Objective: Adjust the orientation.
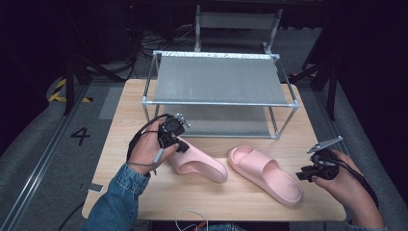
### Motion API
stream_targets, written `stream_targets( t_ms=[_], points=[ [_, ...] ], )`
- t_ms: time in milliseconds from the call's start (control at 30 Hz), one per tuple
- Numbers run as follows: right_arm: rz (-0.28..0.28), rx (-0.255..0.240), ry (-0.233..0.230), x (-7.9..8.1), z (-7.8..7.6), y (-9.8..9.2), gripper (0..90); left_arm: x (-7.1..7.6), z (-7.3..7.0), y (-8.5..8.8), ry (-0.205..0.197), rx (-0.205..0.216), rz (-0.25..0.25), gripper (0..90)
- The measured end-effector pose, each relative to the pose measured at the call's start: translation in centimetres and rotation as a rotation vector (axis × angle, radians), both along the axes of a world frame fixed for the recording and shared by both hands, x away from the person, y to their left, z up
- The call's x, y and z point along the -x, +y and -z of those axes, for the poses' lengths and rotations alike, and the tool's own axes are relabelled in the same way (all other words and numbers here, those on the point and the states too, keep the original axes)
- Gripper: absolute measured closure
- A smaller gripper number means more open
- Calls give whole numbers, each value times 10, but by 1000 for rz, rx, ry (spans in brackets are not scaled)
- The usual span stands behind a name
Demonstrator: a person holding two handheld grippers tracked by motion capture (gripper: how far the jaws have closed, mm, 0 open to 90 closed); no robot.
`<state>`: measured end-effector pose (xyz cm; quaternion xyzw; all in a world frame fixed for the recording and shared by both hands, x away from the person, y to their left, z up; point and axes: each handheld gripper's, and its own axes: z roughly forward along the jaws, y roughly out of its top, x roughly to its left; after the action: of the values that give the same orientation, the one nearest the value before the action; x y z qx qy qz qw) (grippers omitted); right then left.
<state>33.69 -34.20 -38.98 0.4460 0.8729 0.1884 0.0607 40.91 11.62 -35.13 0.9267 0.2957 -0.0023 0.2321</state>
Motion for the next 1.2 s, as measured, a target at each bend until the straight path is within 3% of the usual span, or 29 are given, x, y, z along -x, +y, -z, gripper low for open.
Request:
stream_targets(
  t_ms=[333,400,433,467,533,700,933,1033,1200],
  points=[
    [34,-5,-7,11,1,-10,625,-11,3,-13,-52,28,-1,746],
    [40,-7,-9,13,2,-12,616,-13,5,-15,-84,37,-2,675],
    [51,-13,-13,14,3,-13,606,-14,5,-17,-120,52,-12,630],
    [51,-13,-13,14,3,-13,606,-14,5,-17,-120,52,-12,594],
    [57,-14,-23,15,3,-14,597,-14,3,-16,-182,83,-33,551],
    [50,-19,-65,16,1,-17,569,-12,-3,-10,-243,123,-65,529],
    [36,-21,-59,14,4,-15,559,-3,2,-18,-245,103,-19,528],
    [30,-23,-61,14,3,-14,560,0,7,-23,-184,82,18,577],
    [19,-18,-56,13,4,-12,561,-1,23,-33,-140,28,36,641]
  ],
)
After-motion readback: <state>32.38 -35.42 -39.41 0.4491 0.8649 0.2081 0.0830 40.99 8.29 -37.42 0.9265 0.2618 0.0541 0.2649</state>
